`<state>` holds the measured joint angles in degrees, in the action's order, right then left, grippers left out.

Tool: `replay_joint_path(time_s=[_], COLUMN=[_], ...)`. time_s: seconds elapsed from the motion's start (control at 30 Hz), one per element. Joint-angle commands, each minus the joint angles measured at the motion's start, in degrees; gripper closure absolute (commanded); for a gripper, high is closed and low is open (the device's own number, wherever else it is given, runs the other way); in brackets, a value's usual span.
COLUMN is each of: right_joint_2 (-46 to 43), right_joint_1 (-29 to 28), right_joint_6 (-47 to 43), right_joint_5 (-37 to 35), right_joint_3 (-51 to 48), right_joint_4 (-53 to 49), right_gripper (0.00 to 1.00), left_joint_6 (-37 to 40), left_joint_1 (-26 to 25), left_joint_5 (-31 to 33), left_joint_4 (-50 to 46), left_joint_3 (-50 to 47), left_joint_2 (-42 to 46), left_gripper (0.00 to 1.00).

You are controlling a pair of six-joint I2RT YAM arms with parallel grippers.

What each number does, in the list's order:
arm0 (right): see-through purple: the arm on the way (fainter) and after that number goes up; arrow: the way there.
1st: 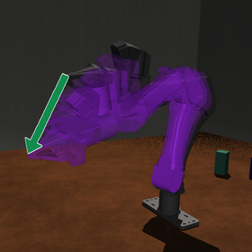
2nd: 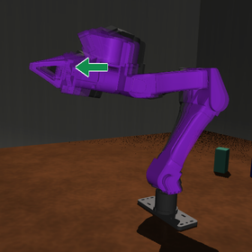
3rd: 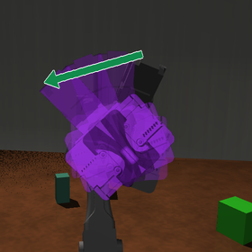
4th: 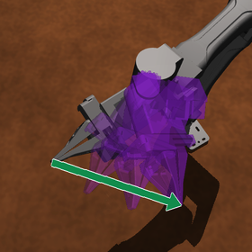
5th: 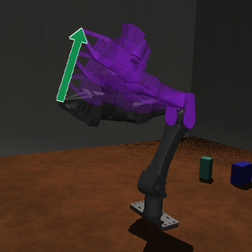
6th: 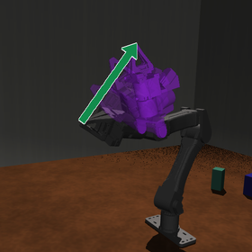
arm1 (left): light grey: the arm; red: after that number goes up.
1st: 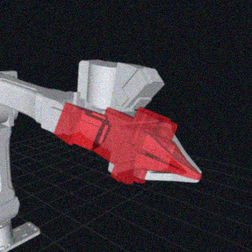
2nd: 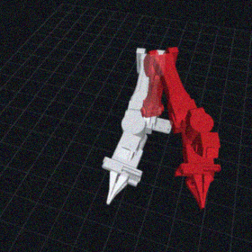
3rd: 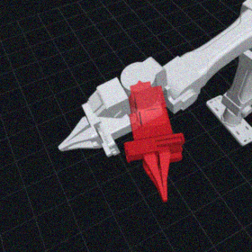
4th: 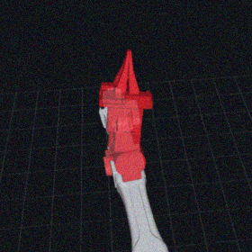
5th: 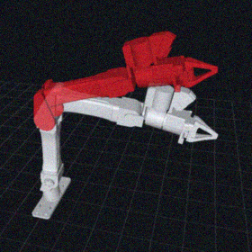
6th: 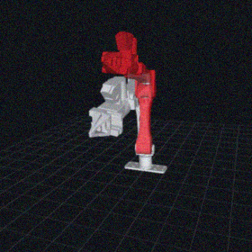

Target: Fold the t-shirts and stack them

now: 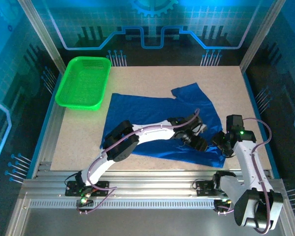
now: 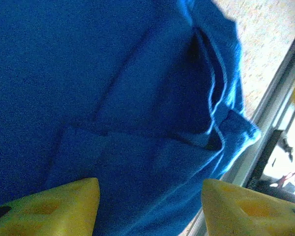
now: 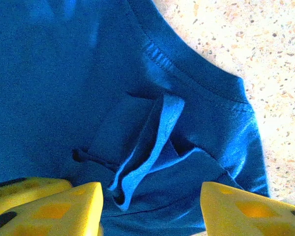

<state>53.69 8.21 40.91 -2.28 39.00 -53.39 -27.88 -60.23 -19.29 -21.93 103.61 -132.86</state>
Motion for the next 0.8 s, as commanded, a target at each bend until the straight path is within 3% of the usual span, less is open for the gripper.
replay_joint_path(time_s=[0.0,0.3,0.57,0.67,0.77], right_joint_2=[0.13,2.95,5.06,4.93,5.02], right_joint_1=[-0.12,0.56,1.46,1.54,1.58], right_joint_6=[-0.67,-0.49,-1.24,-1.12,-0.92], right_joint_5=[0.58,-1.51,-1.58,-1.41,-1.32], right_joint_3=[1.36,-0.02,-0.92,-1.20,-1.29], right_joint_4=[-0.41,0.52,1.29,1.27,1.35], right_gripper=[0.44,0.44,0.44,0.44,0.44], left_joint_6=[0.84,-4.97,-12.77,-12.87,-9.54], left_joint_1=[-1.60,-1.53,1.98,2.56,2.57], left_joint_5=[-0.05,-2.07,-1.30,-0.96,0.49], left_joint_4=[-0.57,14.02,28.81,29.19,20.25], left_joint_3=[-2.62,-20.64,-31.43,-31.91,-27.20], left_joint_2=[0.77,11.35,20.57,22.25,20.14], left_gripper=[0.46,0.46,0.46,0.45,0.46])
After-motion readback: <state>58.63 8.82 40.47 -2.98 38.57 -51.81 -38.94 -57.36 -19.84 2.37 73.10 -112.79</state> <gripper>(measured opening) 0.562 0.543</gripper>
